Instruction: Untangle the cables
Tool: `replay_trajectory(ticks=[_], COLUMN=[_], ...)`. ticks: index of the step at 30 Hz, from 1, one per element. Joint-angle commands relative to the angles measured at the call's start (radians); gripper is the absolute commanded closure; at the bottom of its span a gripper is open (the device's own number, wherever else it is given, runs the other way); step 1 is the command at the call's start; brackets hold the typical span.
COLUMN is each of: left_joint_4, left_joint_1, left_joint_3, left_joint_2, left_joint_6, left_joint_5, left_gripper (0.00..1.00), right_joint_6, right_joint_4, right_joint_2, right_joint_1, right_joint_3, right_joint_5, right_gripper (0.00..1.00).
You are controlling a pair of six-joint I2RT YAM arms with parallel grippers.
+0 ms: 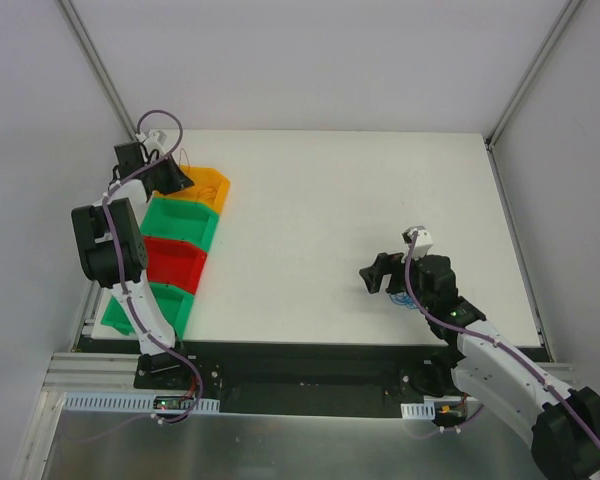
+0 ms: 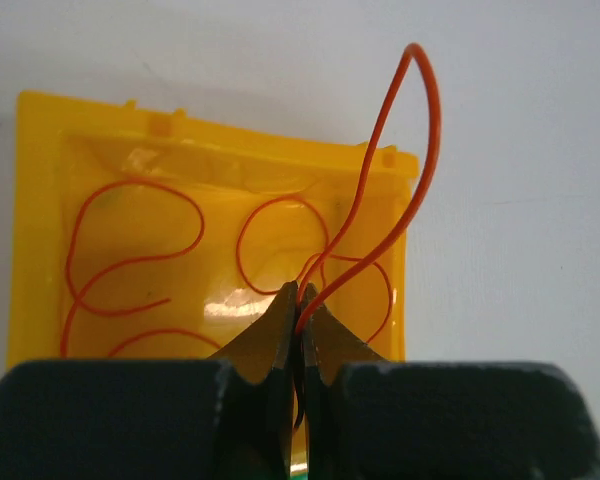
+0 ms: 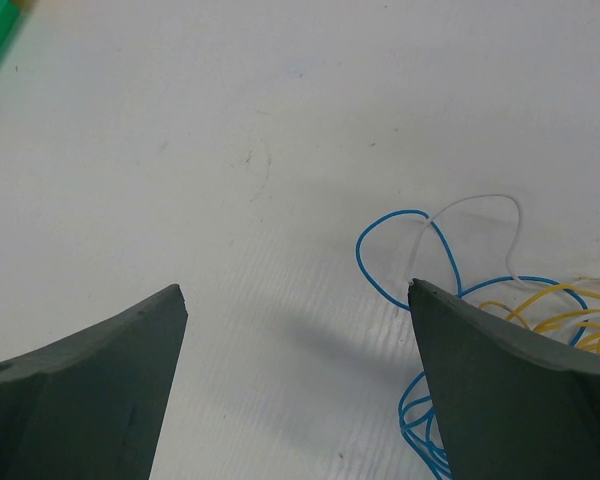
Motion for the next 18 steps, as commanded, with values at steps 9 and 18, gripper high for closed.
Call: replay_trajectory(ticks=[9, 18], left_joint_4=[-0.132, -0.275], left_joint_1=[0.036, -0.022], left_joint_3=[0.008, 0.031], left_joint_2=[-0.074, -0.082], left_joint_6=[-0.351, -0.741], left_joint_5=[-0.251, -0.337], left_gripper=[1.00, 1.00], right_joint_6=[-0.003, 0.000], right_joint_4=[0.046, 0.046], right_joint_2=[-0.020, -0.012], right_joint_1=[0.002, 0.002], right_joint_3=[0.001, 0.006], right_joint_5=[-0.020, -0.026], right_gripper=[0.05, 0.05])
